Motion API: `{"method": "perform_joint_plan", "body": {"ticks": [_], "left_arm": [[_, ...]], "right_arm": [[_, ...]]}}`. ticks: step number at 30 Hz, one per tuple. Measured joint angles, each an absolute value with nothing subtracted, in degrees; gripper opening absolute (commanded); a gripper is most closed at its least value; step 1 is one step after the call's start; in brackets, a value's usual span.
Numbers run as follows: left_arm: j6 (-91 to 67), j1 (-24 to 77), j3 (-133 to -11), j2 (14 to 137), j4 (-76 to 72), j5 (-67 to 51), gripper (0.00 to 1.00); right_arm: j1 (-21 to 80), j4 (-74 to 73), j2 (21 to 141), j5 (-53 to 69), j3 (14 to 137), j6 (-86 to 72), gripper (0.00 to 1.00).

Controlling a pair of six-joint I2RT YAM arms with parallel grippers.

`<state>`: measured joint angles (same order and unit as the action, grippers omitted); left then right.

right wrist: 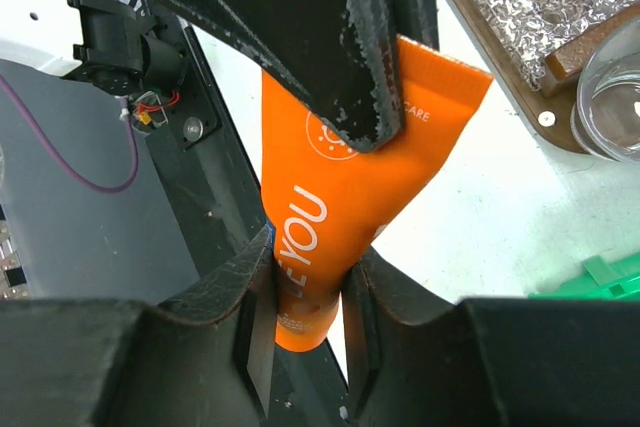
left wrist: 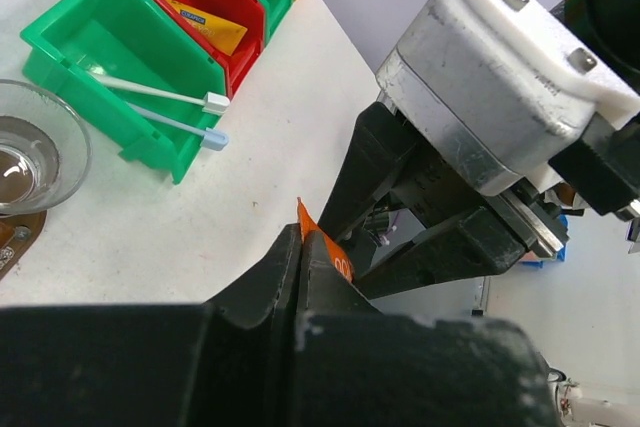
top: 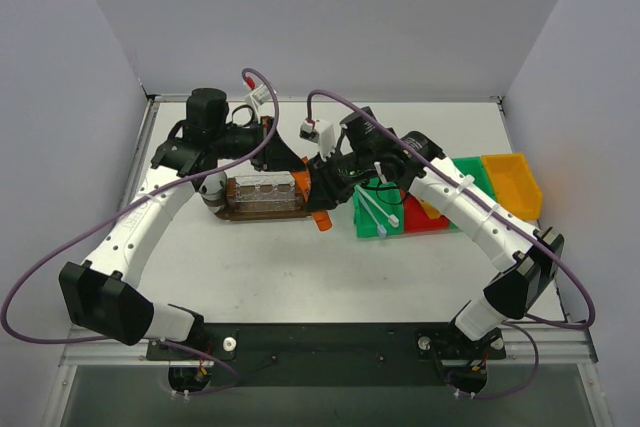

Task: Prepare toiletry sets of a toothbrush and toothpaste on the tray

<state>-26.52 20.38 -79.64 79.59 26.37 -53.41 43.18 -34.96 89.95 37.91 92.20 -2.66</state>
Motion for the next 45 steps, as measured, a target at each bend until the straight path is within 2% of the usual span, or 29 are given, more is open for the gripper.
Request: {"method": "perform_joint_plan", "body": {"ticks": [3,4,8,13,20,26,36,45], "left_arm": [[-26.4,20.4,-79.6,79.6,26.4,-53.4,0.00],[-26.1,20.4,-79.7,79.6,26.4,-53.4,0.00],[-23.1,19.8,-80.6,79.5,29.5,-50.5,0.00],[-17.7,16.9,-84.4,78.8,36.8,-38.9,0.00],[-11.3,15.7,-85.7,74.7,41.5,-17.9,0.00],[-9.0,15.7,-78.6,68.2,38.0,-3.5,0.00],[-6.7,15.7,-65.7,65.4,26.1,1.9,0.00],[-6.7,15.6,-62.9,65.5,18.2,1.3,0.00]], "right_arm": [[43.2,-35.0,90.0,36.8,92.3,-2.5,0.36],[43.2,-35.0,90.0,36.6,92.3,-2.5,0.43],[42.4,-34.9,90.0,35.3,92.4,-2.9,0.52],[39.4,-33.3,88.8,33.4,90.9,-4.4,0.54],[35.1,-27.9,80.6,26.6,83.1,-8.0,0.55],[35.0,-20.6,74.5,19.1,78.8,-11.4,0.55],[35.9,-12.2,73.0,14.2,73.4,-17.8,0.55],[38.0,-9.1,73.0,12.4,73.2,-20.2,0.55]]}}
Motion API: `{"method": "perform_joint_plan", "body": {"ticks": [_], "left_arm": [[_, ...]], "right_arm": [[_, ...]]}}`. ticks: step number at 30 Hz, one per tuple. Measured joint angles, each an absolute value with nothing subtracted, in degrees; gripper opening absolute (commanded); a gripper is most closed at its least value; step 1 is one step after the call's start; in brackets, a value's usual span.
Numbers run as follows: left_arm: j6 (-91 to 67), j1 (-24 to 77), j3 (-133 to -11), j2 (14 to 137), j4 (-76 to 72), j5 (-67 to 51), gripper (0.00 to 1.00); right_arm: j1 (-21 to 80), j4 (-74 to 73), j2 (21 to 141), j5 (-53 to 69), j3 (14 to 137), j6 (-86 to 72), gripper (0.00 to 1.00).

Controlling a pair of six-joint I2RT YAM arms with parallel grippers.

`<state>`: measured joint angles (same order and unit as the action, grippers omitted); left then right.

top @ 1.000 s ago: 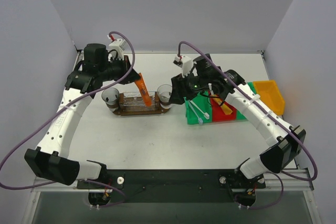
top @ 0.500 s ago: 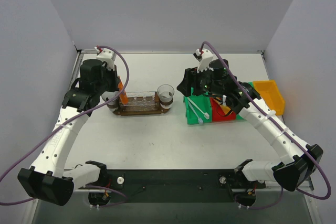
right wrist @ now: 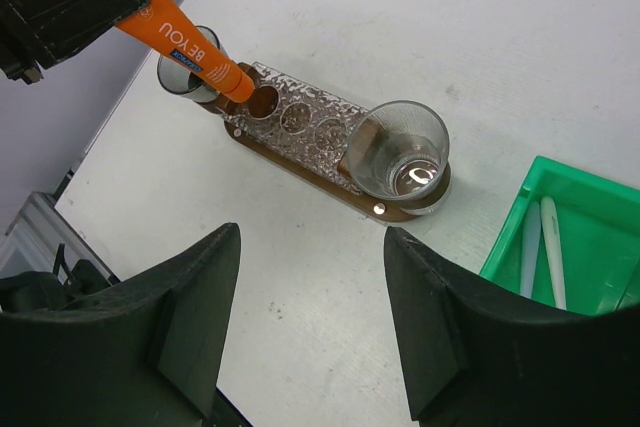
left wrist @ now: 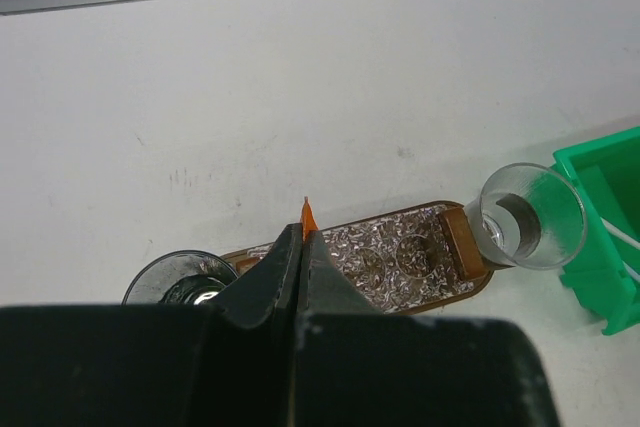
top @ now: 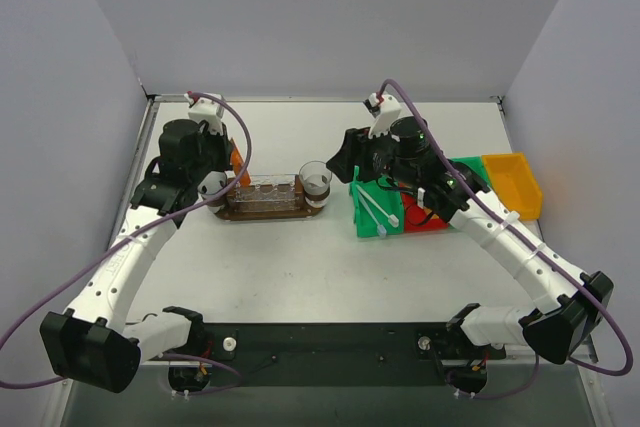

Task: Prepare toiletry sets of a toothbrush and toothpaste on the tray

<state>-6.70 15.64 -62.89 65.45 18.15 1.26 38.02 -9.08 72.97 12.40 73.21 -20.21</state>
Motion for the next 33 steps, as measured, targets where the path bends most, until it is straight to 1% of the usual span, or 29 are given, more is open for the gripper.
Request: {"method": "perform_joint_plan", "body": {"ticks": [20,33], "left_arm": [[-5.3,15.6,-58.3,66.5,14.2,0.8,0.00],[-5.3,15.6,-57.8,66.5,12.6,0.8,0.00]], "right_arm": [[38.8,-6.6,74.0,11.5,72.2,-23.8,0.55],[39.1,-7.1,74.9,11.4,72.1,-25.8,0.54]]}}
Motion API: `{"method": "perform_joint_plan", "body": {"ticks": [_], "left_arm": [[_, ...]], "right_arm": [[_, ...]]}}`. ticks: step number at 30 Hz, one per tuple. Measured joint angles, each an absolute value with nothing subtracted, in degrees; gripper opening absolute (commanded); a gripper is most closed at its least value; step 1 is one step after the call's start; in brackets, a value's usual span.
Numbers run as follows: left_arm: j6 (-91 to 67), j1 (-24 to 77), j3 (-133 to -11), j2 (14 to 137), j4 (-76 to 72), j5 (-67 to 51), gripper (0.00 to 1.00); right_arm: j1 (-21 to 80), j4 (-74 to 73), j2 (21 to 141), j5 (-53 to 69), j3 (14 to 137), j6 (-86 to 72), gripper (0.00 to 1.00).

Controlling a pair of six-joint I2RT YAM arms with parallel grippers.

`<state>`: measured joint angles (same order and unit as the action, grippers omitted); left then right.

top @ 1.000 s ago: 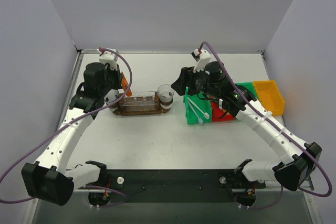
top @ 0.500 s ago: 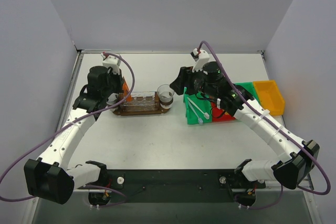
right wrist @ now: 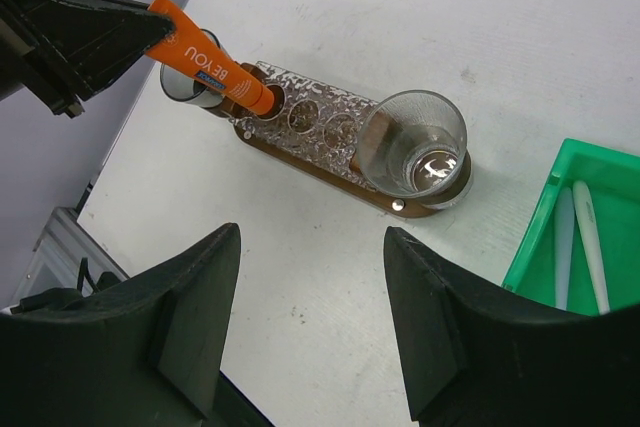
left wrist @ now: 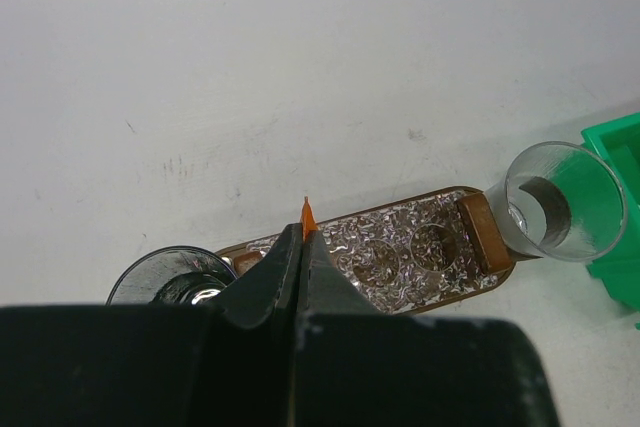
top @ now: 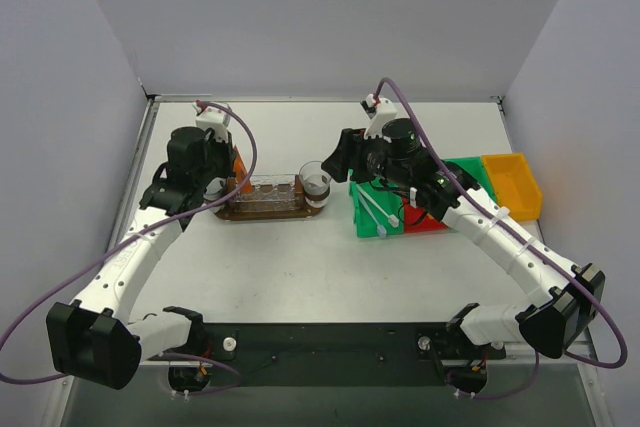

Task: Prepare toiletry sets of a toothbrush and toothpaste on the tray

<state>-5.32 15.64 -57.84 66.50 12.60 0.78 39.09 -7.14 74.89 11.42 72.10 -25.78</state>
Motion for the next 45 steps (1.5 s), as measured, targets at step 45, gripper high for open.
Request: {"method": "perform_joint_plan", "body": {"ticks": [45], "left_arm": [[-3.6,15.7,-48.9,66.5,5.3,-1.2,0.00]], "right_arm": [[39.1,-7.0,74.9,12.5,71.7,-26.8,0.54]]}}
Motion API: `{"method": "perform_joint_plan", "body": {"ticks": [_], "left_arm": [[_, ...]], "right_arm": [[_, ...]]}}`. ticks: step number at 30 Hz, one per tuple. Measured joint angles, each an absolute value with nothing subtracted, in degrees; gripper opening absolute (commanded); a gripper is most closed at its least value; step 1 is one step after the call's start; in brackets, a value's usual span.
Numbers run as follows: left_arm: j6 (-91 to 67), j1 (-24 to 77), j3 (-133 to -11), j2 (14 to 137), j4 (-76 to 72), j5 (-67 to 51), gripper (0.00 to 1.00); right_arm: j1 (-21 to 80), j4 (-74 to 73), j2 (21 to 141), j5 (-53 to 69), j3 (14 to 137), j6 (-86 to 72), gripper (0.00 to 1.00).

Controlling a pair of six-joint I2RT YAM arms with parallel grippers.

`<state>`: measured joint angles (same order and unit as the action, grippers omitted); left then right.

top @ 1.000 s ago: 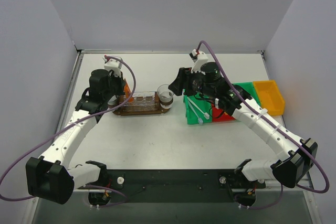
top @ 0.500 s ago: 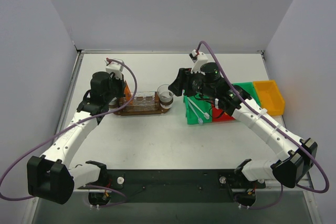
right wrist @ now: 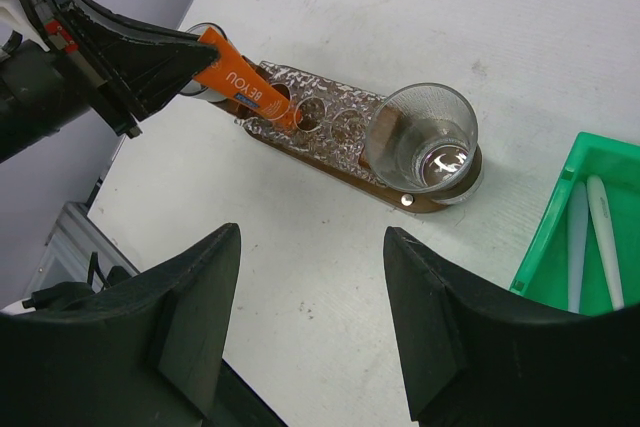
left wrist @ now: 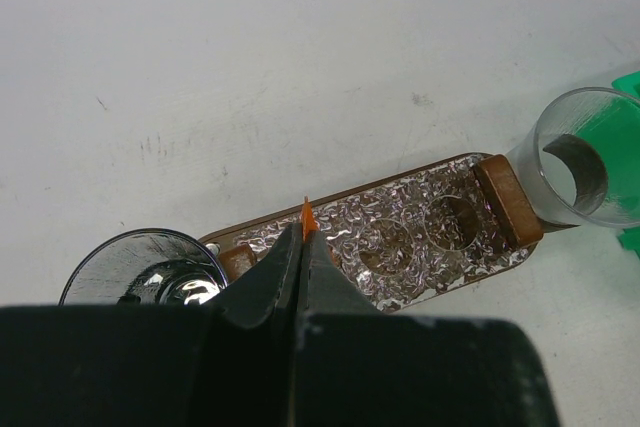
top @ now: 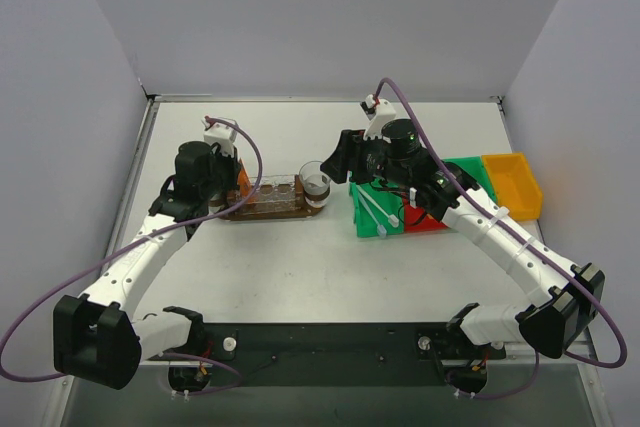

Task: Prepare toiletry sets of a toothbrush and toothpaste on the tray

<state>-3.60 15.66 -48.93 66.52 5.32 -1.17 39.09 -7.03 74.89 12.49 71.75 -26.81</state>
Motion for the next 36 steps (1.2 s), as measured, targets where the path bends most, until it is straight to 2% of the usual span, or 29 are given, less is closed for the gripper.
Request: {"method": "perform_joint_plan", "body": {"ticks": [8,19,28,36], "left_arm": [[-3.6,15.7,-48.6,66.6,5.1,-1.1,0.00],[-3.6,15.7,-48.5,67.3,4.9,-1.1,0.18],[-3.6,15.7,-48.3,67.4,4.3,-0.9,0.27],[-3.4,15.7,-48.3,67.4,3.7,-0.7,0.52]], "right_arm": [[39.1,-7.0,74.9,12.5,71.7,-26.8,0.54],[39.1,-7.0,74.9,12.5,71.7,-26.9,0.54],[39.1,-7.0,74.9,12.5,71.6,-26.9,0.54],[39.1,-7.0,74.9,12.5,71.6,-26.9,0.54]]}}
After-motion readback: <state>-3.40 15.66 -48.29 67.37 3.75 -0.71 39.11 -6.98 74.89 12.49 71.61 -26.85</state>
